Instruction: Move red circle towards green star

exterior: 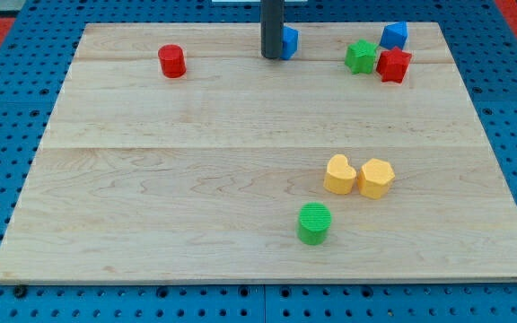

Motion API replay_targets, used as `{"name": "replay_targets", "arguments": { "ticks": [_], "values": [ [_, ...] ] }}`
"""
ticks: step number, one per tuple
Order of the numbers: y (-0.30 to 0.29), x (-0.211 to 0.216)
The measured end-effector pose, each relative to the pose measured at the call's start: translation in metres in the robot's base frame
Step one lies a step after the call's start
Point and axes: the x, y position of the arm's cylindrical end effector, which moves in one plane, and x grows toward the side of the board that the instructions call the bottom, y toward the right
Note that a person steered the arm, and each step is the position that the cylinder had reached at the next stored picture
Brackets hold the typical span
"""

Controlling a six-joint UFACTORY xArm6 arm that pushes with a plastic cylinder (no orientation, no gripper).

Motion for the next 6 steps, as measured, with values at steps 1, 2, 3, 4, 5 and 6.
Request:
{"name": "replay_targets", "arguments": {
  "ticks": [1,2,3,4,5,6],
  "values": [
    [-0.026,-0.026],
    [0.043,-0.030],
    [0.051,-0.019],
    [-0.023,0.045],
    [-0.108,0.095],
    [-0.177,0.030]
  ]
}}
